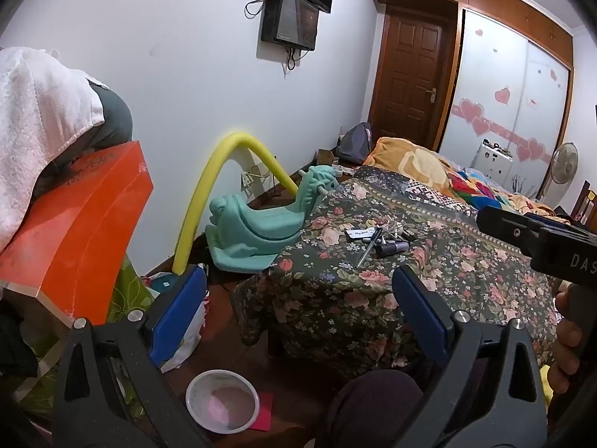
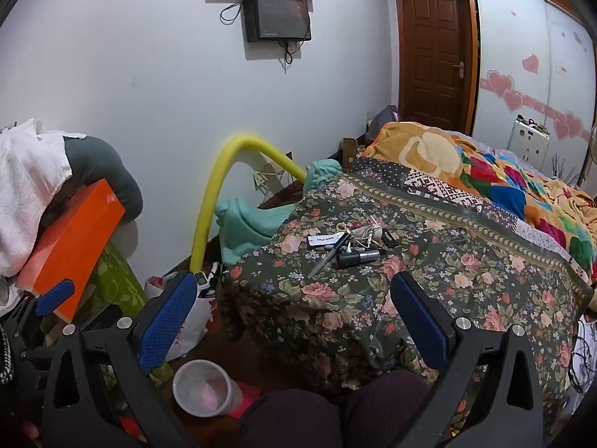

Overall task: Collect trash
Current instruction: 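Move both tools toward the small items on the floral bed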

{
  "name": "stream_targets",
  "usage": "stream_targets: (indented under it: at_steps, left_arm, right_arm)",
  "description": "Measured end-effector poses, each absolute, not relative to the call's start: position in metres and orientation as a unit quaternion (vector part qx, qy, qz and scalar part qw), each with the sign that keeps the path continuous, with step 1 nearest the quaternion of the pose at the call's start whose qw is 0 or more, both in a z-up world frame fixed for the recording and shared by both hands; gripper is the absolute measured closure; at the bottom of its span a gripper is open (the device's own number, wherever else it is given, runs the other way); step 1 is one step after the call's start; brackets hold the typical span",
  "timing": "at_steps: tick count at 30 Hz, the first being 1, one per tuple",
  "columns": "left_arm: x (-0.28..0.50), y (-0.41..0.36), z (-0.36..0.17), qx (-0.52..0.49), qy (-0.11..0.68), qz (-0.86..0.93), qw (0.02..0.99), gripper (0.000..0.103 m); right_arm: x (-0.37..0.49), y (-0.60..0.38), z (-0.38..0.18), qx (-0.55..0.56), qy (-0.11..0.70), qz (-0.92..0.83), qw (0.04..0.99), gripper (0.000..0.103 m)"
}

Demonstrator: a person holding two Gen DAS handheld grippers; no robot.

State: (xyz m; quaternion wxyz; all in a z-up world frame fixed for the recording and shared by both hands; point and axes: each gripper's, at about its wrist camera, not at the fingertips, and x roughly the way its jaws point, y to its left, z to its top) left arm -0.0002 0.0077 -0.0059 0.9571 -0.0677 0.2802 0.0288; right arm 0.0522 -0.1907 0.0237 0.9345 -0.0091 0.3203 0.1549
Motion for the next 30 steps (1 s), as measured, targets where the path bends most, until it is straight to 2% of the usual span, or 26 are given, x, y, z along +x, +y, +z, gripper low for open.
stream_targets:
  at_steps: [18,27,30]
  left_arm:
    - [0.022,-0.011,-0.009,-0.055,0.29,0.021,0.955,0.003]
    - [0.075,-0.045,-0.015,-0.03,0.306,0.008,0.952,0.003]
    - [0.099,-0.057,-0.023,-0.032,0.313,0.007,0.949,0.007]
  right_arm:
    - [0.069,-0.204,0.021,-0.001,0.323,0.155,0.933,0.0]
    - [0.11,-0.233,0.007,0.003,0.333,0.134,0.933,0.0]
    - [0.129,-0.245,-0.001,0.007,0.344,0.127,0.93,0.0]
